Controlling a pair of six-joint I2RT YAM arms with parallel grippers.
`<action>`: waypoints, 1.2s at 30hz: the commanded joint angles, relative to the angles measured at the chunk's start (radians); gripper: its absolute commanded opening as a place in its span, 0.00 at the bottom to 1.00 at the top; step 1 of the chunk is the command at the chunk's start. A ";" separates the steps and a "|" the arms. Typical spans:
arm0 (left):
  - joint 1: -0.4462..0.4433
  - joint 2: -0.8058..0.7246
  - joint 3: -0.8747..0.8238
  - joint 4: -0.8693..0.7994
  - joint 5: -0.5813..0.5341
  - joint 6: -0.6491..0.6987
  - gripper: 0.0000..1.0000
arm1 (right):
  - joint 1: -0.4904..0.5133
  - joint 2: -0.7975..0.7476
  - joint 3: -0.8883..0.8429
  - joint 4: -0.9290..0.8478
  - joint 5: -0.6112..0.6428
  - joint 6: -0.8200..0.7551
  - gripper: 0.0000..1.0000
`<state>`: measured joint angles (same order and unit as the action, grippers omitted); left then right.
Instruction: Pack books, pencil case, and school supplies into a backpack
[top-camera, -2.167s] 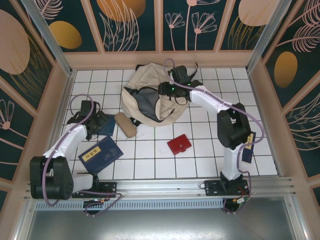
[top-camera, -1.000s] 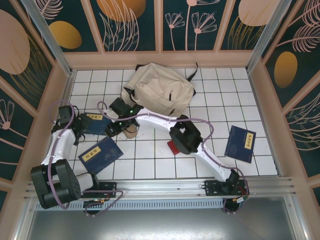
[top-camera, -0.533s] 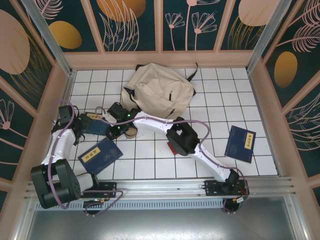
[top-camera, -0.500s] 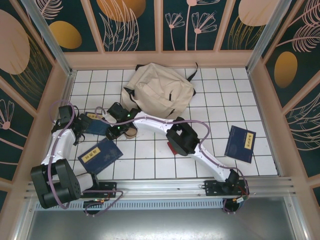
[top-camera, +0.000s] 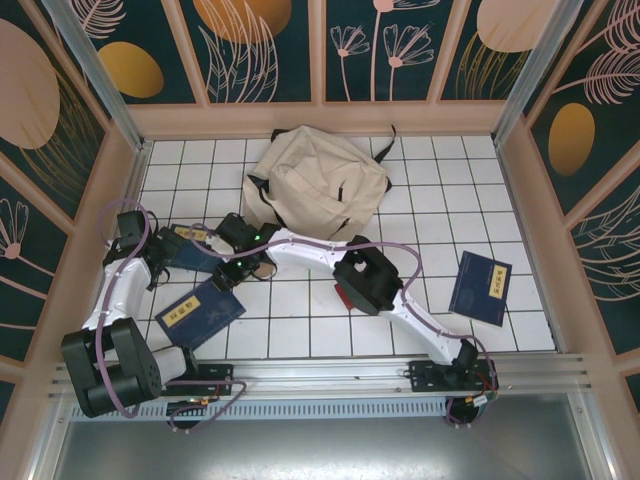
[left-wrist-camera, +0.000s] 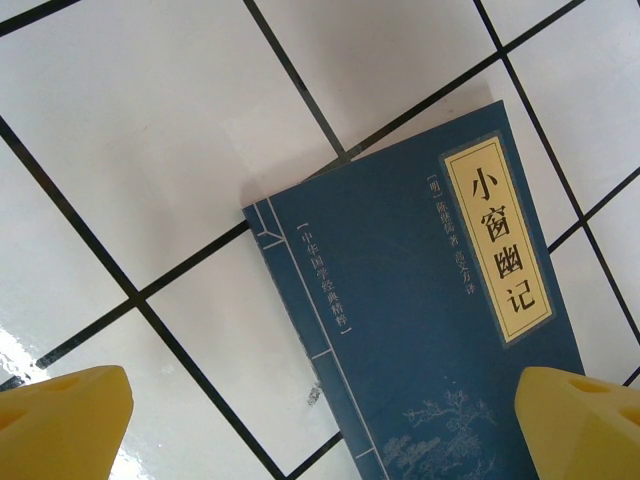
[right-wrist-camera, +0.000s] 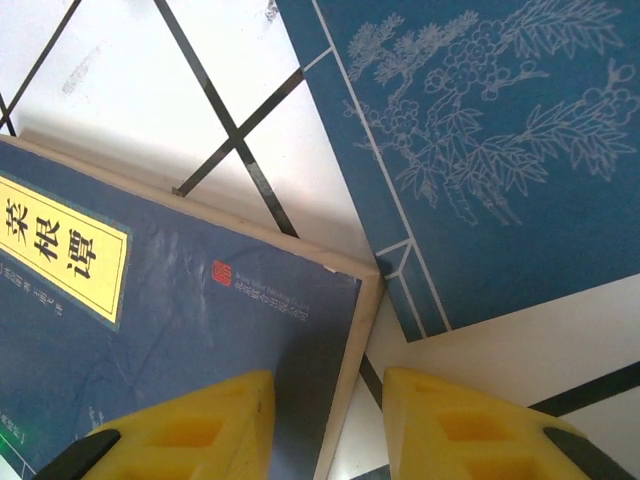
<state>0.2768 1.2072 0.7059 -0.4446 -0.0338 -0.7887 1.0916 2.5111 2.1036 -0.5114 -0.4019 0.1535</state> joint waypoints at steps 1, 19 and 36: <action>0.007 -0.002 0.011 0.021 0.009 0.010 0.99 | 0.014 -0.017 0.025 -0.037 0.007 -0.019 0.34; 0.007 0.002 0.022 0.019 0.018 0.006 0.99 | 0.010 -0.111 -0.071 0.029 0.004 -0.031 0.00; 0.001 -0.095 -0.071 -0.138 0.142 0.064 0.98 | -0.037 -0.286 -0.291 0.126 0.173 0.035 0.22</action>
<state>0.2768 1.1469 0.6460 -0.4988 0.0154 -0.7723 1.0710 2.2776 1.8408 -0.4076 -0.2543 0.1730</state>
